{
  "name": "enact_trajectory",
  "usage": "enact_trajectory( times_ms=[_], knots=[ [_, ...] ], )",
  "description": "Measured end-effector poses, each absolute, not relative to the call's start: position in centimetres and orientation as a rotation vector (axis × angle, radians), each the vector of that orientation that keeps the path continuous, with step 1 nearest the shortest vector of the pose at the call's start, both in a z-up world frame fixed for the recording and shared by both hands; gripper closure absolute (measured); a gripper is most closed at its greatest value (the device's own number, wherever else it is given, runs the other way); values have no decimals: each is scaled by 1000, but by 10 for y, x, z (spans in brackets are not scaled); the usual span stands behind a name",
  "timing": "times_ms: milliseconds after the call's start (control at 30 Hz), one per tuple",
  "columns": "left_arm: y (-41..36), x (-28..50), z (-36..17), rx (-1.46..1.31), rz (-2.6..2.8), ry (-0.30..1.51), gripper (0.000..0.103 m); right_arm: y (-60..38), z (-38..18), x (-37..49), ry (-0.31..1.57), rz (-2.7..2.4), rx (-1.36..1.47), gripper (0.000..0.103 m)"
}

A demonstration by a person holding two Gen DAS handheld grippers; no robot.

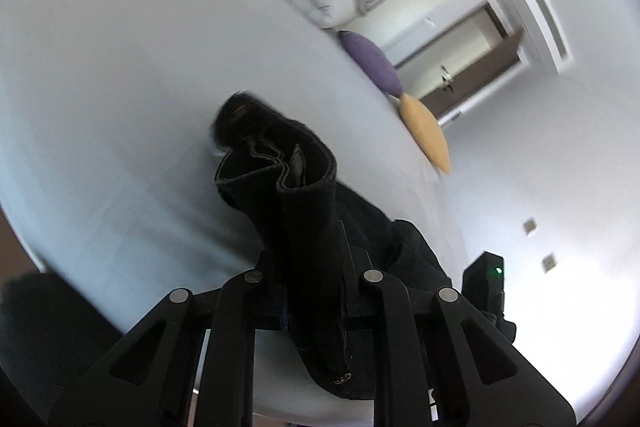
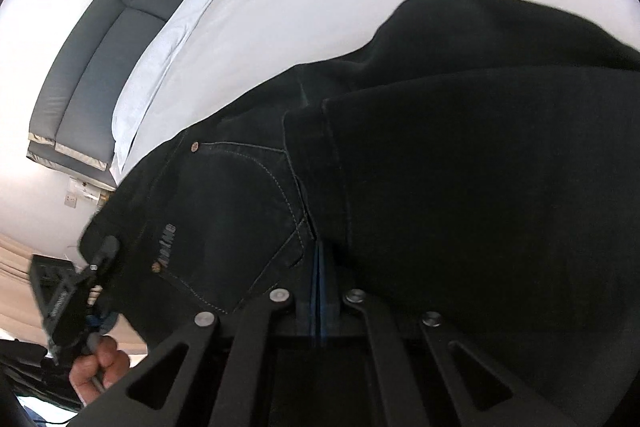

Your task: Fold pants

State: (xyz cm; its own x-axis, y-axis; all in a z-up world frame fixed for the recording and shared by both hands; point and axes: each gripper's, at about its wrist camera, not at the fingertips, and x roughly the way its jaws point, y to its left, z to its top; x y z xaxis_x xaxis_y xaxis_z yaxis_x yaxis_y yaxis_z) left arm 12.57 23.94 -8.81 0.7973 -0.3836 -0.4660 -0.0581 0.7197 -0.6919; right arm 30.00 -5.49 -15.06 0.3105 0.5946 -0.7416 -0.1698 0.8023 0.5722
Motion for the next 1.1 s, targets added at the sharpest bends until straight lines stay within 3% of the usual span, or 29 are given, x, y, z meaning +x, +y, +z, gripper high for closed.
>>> enact_trajectory(
  times_ms=[167,233,300,367,533,600,633,867,933,1033,1100],
  knots=[
    [187,157,-39,-571,-270,606,88,-67,-152,298,1119,577,529,103],
    [153,171,-21,-473,-310,601,88,-90,-151,296,1110,616,677,97],
    [110,178,-10,-338,-362,610,88,-120,-142,292,1031,649,807,65],
    [59,185,-12,-203,-421,649,88,-156,-131,287,947,679,923,49],
    [-26,185,-48,7,-512,757,88,-200,-118,277,877,723,994,31],
    [-46,179,-66,67,-524,799,88,-207,-123,275,898,709,977,18],
    [-54,176,-72,98,-529,809,88,-208,-127,274,915,694,971,18],
    [-86,153,-79,271,-519,777,88,-196,-136,287,958,688,932,18],
    [-93,150,-81,302,-516,773,88,-189,-132,293,977,686,879,24],
    [-98,141,-85,349,-516,760,88,-183,-135,301,1030,669,816,48],
    [-104,139,-87,368,-516,759,88,-180,-137,305,1051,631,766,80]
  ],
)
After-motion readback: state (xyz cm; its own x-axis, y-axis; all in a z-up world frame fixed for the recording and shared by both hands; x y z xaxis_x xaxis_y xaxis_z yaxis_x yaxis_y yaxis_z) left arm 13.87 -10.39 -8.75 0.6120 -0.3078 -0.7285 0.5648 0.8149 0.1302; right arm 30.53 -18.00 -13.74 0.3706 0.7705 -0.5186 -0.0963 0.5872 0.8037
